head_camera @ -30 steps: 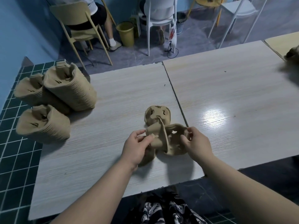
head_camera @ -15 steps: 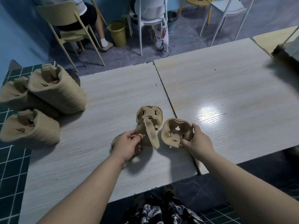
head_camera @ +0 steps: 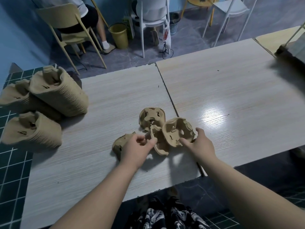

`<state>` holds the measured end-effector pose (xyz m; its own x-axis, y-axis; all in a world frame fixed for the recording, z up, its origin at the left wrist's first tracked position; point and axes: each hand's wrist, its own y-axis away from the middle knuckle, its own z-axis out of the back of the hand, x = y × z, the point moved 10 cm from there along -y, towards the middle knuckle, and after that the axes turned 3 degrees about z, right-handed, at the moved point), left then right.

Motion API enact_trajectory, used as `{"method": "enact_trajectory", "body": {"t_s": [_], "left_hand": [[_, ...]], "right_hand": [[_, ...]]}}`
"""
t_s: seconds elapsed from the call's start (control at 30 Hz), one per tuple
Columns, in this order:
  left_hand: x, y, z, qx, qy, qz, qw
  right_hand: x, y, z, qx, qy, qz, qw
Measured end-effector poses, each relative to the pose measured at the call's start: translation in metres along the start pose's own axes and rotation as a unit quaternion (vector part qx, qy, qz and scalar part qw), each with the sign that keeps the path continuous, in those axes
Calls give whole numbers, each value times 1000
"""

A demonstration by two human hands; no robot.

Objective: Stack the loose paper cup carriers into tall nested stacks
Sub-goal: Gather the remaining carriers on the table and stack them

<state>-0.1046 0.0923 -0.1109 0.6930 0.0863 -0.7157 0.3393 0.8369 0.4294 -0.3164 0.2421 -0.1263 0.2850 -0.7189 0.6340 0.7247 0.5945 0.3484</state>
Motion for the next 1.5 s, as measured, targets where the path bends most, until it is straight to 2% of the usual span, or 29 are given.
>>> {"method": "enact_trajectory", "body": {"t_s": [0.07,0.27,0.37,0.67,0.97,1.17,1.4,1.5], "left_hand": [[-5,0,-1,-9,-34,-4,999],[11,-8,9,-31,-37,20,999],[21,-11,14,-37,-29,22,999],[33,-16,-2,12,2,28,1000],[31,-19,-1,11,-5,11,1000],[34,-19,-6,37,0,10,999],[38,-22,-6,28,7,26,999],[37,-22,-8,33,5,26,999]], "right_hand": [[1,0,-6,7,-16,-4,1000],[-3,-9,-4,-27,-49,-22,998],[-6,-11,-10,-16,-63,-38,997],[-16,-17,-12,-22,-121,-71,990],[-6,-21,-7,-33,-98,-63,993],[5,-29,-10,-45,-85,-58,994],[25,-19,29,-163,-208,17,964],[37,-18,27,-117,-278,36,953]]}}
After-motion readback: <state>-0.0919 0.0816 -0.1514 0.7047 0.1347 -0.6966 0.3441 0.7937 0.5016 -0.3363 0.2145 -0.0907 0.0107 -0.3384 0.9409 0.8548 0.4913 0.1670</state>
